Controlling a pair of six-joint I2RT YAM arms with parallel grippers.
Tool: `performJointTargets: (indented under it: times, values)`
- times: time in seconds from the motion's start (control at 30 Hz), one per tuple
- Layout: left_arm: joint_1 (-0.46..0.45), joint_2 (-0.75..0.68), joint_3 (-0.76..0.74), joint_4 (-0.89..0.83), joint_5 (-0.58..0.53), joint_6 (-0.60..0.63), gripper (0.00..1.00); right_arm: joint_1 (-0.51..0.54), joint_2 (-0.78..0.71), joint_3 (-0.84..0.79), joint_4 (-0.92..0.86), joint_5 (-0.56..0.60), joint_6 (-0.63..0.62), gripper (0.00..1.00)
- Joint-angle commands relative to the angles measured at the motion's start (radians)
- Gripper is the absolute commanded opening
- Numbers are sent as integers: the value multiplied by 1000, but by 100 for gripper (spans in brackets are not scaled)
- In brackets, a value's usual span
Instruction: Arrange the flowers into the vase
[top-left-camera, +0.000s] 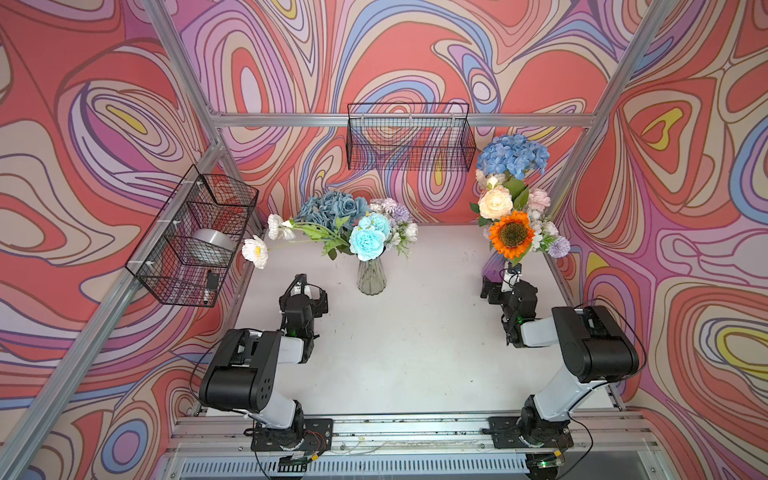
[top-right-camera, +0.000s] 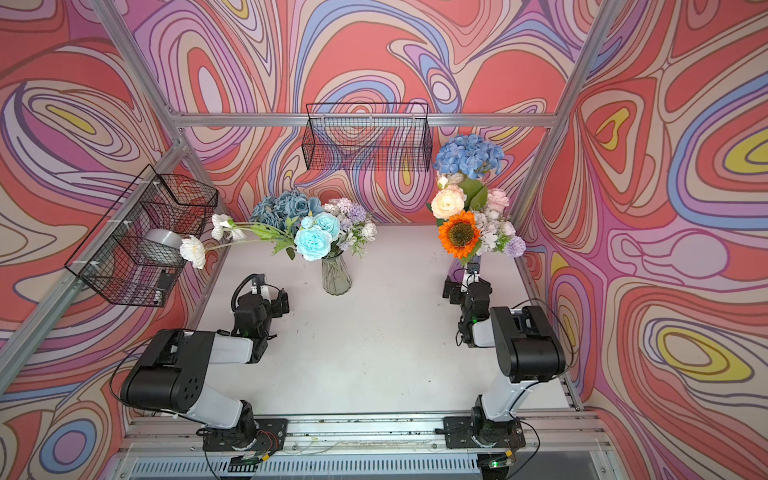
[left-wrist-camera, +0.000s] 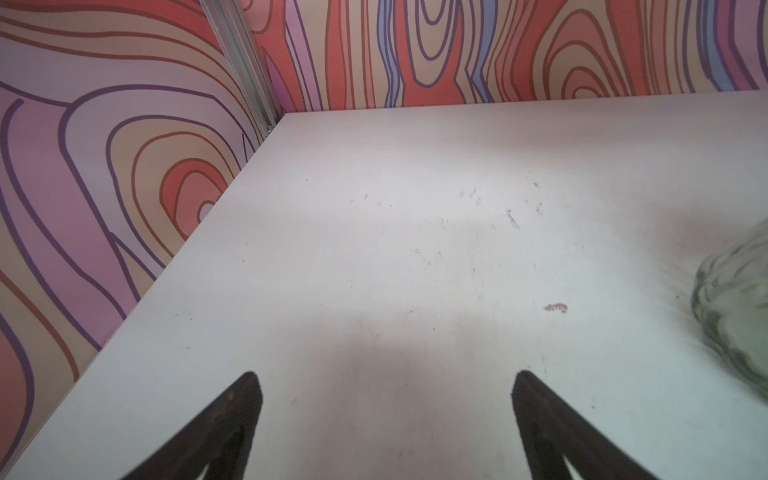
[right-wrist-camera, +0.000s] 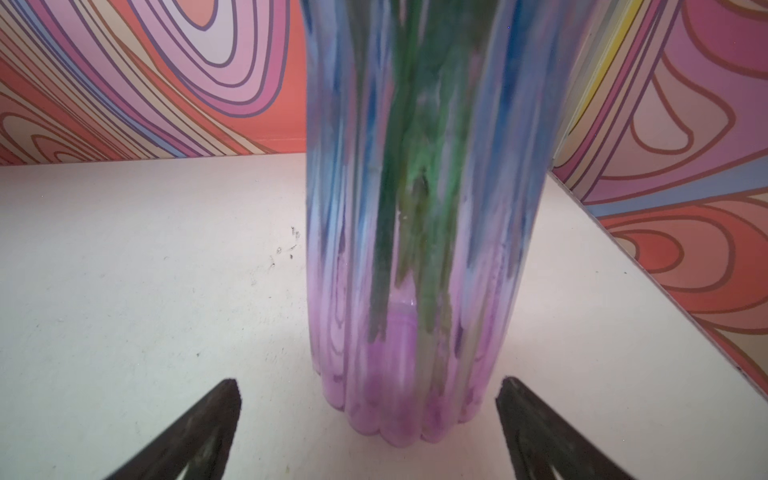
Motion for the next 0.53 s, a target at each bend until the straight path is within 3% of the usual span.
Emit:
performJointTargets:
  times: [0.0,0.5]
  values:
    - [8,6,15,-15,-5,-25,100,-1,0,5,-2,-12,16,98]
    - [8,6,13,-13,-7,-23,100,0,-1,6,-7,-11,15,99]
